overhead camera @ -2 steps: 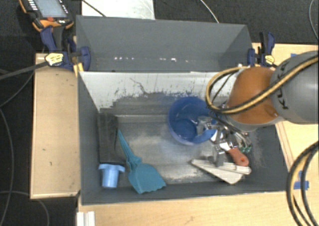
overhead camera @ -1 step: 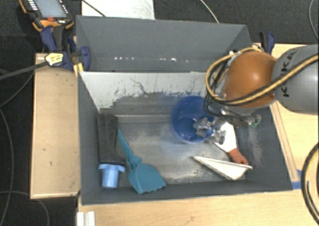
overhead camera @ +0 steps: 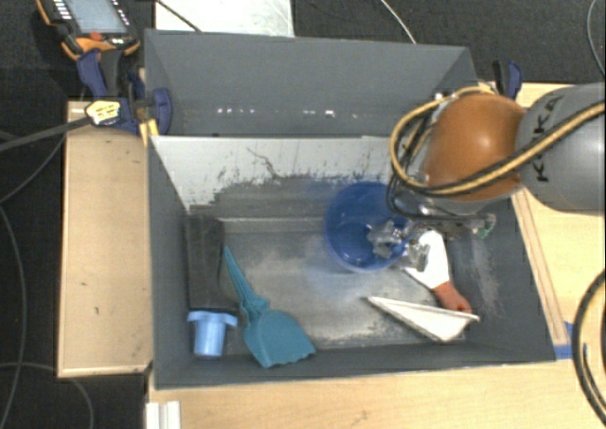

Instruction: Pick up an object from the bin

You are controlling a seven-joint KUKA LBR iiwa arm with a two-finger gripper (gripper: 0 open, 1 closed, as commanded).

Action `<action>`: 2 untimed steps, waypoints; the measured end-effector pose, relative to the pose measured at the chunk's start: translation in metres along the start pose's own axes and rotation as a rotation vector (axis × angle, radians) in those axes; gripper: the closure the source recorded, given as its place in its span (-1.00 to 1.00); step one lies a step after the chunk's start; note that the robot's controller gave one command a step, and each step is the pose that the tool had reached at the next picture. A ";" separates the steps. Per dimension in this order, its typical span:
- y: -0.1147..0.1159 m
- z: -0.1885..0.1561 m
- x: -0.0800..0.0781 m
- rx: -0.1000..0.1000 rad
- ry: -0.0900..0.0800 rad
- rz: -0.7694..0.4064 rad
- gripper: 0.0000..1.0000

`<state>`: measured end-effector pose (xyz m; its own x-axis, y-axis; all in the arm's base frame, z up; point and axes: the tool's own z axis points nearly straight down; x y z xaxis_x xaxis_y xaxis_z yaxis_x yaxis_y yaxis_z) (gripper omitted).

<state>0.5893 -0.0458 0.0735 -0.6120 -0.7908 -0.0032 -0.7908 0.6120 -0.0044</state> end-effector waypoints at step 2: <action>0.002 -0.022 -0.001 -0.003 -0.004 0.007 1.00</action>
Offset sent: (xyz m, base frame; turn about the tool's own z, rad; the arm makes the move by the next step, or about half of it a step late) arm 0.0000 0.0001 0.0579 0.0000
